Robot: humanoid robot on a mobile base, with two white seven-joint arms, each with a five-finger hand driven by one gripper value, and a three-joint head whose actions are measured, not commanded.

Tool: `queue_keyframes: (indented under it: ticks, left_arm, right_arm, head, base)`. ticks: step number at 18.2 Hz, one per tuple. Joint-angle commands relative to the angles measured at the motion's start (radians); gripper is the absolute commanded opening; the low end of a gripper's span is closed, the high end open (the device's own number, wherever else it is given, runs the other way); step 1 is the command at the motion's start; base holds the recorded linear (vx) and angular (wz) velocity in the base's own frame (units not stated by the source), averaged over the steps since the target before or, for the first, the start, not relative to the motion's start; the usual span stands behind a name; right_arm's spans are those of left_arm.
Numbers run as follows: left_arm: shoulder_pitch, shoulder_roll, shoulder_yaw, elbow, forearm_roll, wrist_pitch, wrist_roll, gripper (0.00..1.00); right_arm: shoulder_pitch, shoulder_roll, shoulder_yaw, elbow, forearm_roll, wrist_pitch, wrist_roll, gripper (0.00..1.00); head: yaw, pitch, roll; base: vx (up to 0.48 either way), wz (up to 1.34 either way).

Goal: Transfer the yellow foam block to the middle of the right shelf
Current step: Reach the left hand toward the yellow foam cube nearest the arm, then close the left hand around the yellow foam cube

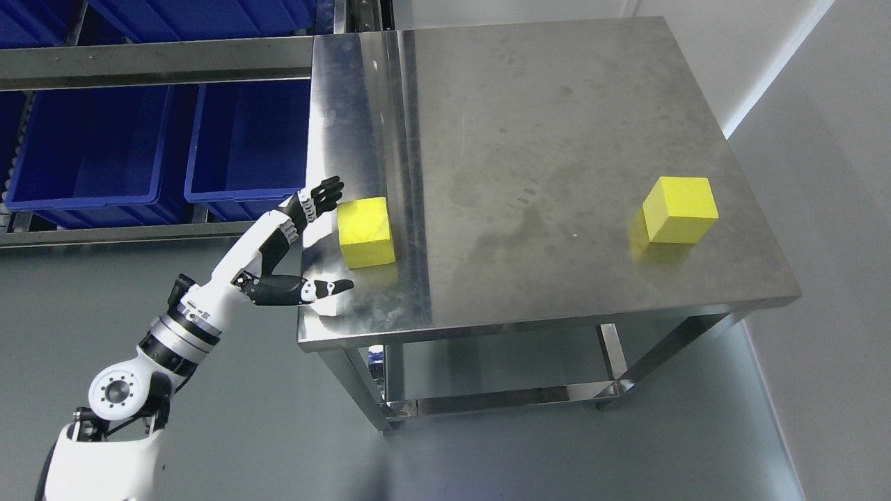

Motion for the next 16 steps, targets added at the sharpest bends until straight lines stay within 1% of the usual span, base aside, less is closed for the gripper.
queue_keyframes:
  ticks: [1, 3, 6, 9, 11, 13, 16]
  left_arm:
    - [-0.040, 0.091, -0.047, 0.060, -0.002, 0.040, -0.032, 0.97]
    - [-0.074, 0.085, -0.090, 0.072, -0.002, 0.080, -0.055, 0.97]
    - [-0.127, 0.079, -0.125, 0.092, -0.004, 0.106, -0.057, 0.97]
    - [-0.164, 0.079, -0.142, 0.107, -0.004, 0.108, -0.086, 0.92]
    - [-0.167, 0.066, -0.139, 0.110, -0.004, 0.108, -0.165, 0.81]
    - [-0.167, 0.033, -0.133, 0.123, -0.004, 0.108, -0.218, 0.70]
    - [-0.169, -0.013, -0.109, 0.133, -0.004, 0.102, -0.246, 0.51]
  right_arm:
    - [-0.002, -0.017, 0.000, -0.017, 0.000, 0.001, 0.001, 1.00]
    - [-0.002, -0.017, 0.000, -0.017, 0.000, 0.001, 0.001, 1.00]
    - [-0.002, -0.017, 0.000, -0.017, 0.000, 0.001, 0.001, 1.00]
    - [-0.002, -0.017, 0.000, -0.017, 0.000, 0.001, 0.001, 1.00]
    - [-0.002, -0.017, 0.000, -0.017, 0.000, 0.001, 0.001, 1.00]
    - [-0.002, -0.017, 0.000, -0.017, 0.000, 0.001, 0.001, 1.00]
    - [-0.003, -0.017, 0.000, -0.017, 0.000, 0.001, 0.001, 1.00]
  head:
    - [0.0000, 0.000, 0.000]
    - [0.0000, 0.000, 0.000]
    - [0.0000, 0.000, 0.000]
    - [0.0000, 0.000, 0.000]
    - [0.0000, 0.000, 0.000]
    - [0.0000, 0.000, 0.000]
    - [0.0000, 0.000, 0.000]
  base:
    - [0.000, 0.00]
    - [0.000, 0.00]
    - [0.000, 0.00]
    - [0.000, 0.00]
    - [0.000, 0.00]
    - [0.000, 0.00]
    - [0.000, 0.00]
